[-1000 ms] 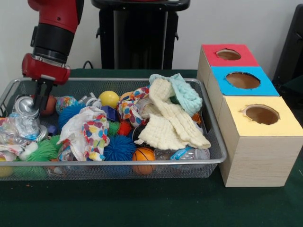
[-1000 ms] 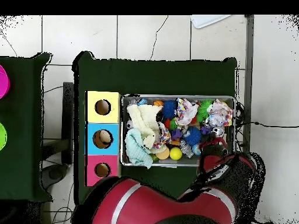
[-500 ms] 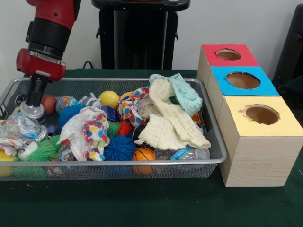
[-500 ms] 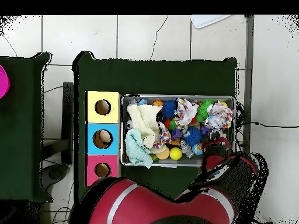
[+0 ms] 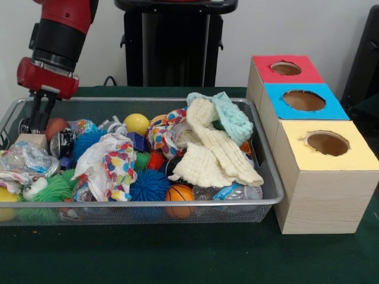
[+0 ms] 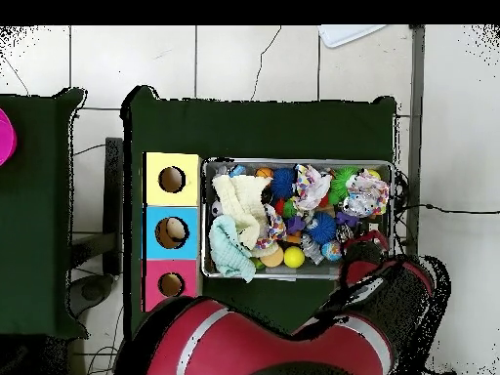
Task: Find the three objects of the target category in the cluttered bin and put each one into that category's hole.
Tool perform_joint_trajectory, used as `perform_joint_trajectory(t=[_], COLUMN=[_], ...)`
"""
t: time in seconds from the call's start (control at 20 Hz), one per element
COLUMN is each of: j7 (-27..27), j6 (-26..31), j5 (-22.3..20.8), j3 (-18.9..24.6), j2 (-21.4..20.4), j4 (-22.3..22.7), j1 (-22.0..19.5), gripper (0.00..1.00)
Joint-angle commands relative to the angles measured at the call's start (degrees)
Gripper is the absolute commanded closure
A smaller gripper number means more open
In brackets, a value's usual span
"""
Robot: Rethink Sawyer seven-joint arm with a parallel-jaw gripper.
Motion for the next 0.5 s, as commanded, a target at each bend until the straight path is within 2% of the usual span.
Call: perform_joint_trajectory(t=[0.05, 0.35, 0.5], j7=[10.77, 15.03, 14.36], j6=[8.71, 11.92, 13.28], j5=[-8.14, -13.45, -13.90], j3=[10.56, 14.90, 16.64], j2=[-1.43, -4.06, -5.32], j4=[-4.67, -3.61, -2.82], j1=[-0.96, -2.59, -3.52], gripper=[1.00, 1.00, 1.00])
